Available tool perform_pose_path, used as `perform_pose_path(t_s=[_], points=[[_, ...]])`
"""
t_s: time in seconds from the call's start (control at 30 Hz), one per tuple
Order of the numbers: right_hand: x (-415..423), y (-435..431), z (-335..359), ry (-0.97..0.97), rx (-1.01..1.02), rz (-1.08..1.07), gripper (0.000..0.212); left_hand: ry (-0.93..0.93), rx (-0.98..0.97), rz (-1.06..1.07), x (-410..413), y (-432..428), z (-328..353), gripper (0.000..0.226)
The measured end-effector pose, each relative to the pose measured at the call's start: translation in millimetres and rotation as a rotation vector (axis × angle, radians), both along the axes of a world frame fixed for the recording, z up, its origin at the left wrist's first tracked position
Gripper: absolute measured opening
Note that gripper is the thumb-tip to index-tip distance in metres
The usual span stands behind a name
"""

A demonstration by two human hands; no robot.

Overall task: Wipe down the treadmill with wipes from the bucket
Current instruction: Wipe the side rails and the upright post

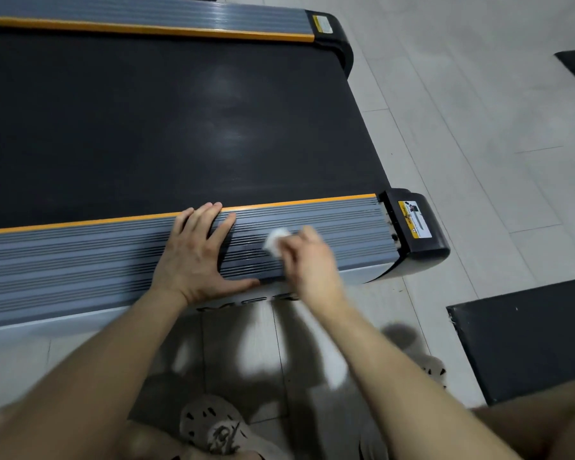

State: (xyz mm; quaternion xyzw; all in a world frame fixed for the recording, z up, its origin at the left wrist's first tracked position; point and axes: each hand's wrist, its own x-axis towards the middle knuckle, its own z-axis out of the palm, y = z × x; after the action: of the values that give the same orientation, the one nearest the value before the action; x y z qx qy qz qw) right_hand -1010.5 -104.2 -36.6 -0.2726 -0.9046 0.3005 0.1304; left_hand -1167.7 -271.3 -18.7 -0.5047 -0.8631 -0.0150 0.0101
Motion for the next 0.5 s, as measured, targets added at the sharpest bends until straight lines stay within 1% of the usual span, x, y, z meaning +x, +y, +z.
perform_pose_path(t_s=[0.03, 0.1, 0.17, 0.2, 0.23, 0.3, 0.33, 0.43, 0.5], points=[[12.4, 27.7, -3.6, -0.051, 0.036, -0.101, 0.020, 0.002, -0.005, 0.004, 0.7, 0.0, 0.7, 0.129], [41.0, 87.5, -7.0, -0.160, 0.071, -0.387, 0.023, 0.003, -0.008, 0.009, 1.3, -0.3, 0.8, 0.129], [54.8, 123.0, -5.8, -0.203, 0.033, -0.636, 0.020, 0.011, -0.021, 0.010, 1.1, 0.1, 1.1, 0.130], [52.3, 125.3, -5.2, -0.219, 0.030, -0.693, 0.019, 0.011, -0.025, 0.008, 1.5, -0.1, 1.1, 0.130], [44.1, 116.9, -3.9, -0.236, 0.038, -0.700, 0.018, 0.012, -0.024, 0.008, 2.3, -0.3, 1.6, 0.130], [19.4, 81.7, -1.6, -0.200, 0.088, -0.590, 0.020, 0.013, -0.019, 0.013, 3.0, 0.0, 2.2, 0.130], [5.2, 59.7, -1.5, -0.156, 0.090, -0.479, 0.020, 0.013, -0.019, 0.011, 2.2, 0.6, 2.0, 0.130], [-28.1, -13.4, 7.0, -0.014, 0.037, -0.045, 0.016, 0.008, 0.005, 0.006, 1.2, 0.6, 0.0, 0.128], [-33.8, -21.9, 8.4, 0.016, 0.042, 0.173, 0.022, 0.010, 0.014, 0.004, 0.9, 0.5, -0.5, 0.126]])
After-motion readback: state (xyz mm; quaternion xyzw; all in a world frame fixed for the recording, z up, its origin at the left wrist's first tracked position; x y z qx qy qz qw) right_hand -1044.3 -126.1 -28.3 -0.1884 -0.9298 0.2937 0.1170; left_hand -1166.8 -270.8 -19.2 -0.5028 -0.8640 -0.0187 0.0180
